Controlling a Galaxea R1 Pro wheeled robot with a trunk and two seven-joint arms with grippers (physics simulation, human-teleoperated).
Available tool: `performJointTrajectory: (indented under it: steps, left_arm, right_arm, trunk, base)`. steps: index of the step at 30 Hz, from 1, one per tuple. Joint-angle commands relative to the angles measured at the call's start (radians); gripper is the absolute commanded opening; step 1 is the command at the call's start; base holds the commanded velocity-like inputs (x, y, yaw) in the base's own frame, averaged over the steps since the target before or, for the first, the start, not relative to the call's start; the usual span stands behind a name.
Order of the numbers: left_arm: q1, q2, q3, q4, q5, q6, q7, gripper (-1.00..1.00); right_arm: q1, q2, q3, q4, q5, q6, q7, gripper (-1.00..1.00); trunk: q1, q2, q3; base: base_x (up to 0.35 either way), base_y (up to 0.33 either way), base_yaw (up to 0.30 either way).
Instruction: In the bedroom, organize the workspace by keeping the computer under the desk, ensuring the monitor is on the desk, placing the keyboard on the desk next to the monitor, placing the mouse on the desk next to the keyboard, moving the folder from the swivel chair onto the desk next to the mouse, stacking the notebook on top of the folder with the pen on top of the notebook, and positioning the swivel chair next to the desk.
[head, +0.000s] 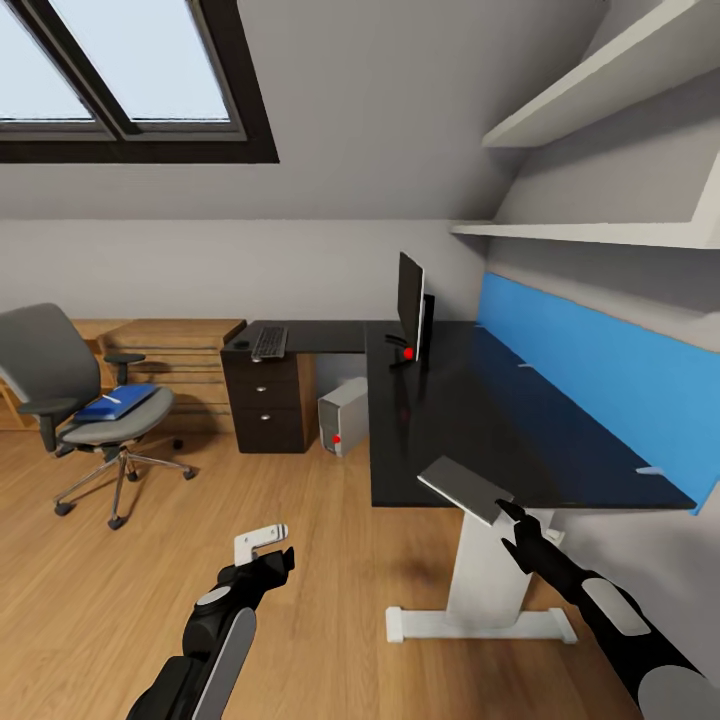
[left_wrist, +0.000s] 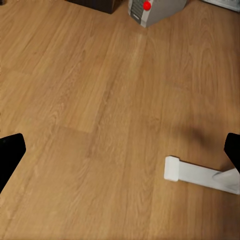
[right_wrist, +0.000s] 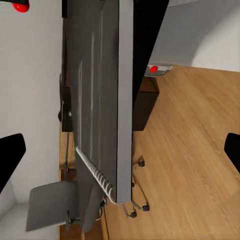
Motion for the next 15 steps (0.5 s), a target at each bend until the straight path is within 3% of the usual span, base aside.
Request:
performJointTrajectory:
  steps: [1, 15]
  left_arm:
    - [-0.001, 0.000, -0.001, -0.001, 0.011, 0.002, 0.009, 1.00]
    - [-0.001, 0.001, -0.001, -0.001, 0.011, 0.002, 0.007, 1.00]
  right_arm:
    - [-0.001, 0.000, -0.003, 0.000, -0.005, 0.008, 0.001, 1.00]
    - [-0.001, 0.001, -0.002, 0.000, -0.005, 0.008, 0.002, 1.00]
  trunk:
    - [0.000, 0.000, -0.001]
    - [0.000, 0.000, -0.001]
  base:
    - [0.000, 0.000, 0.000]
    - [0.018, 0.004, 0.000]
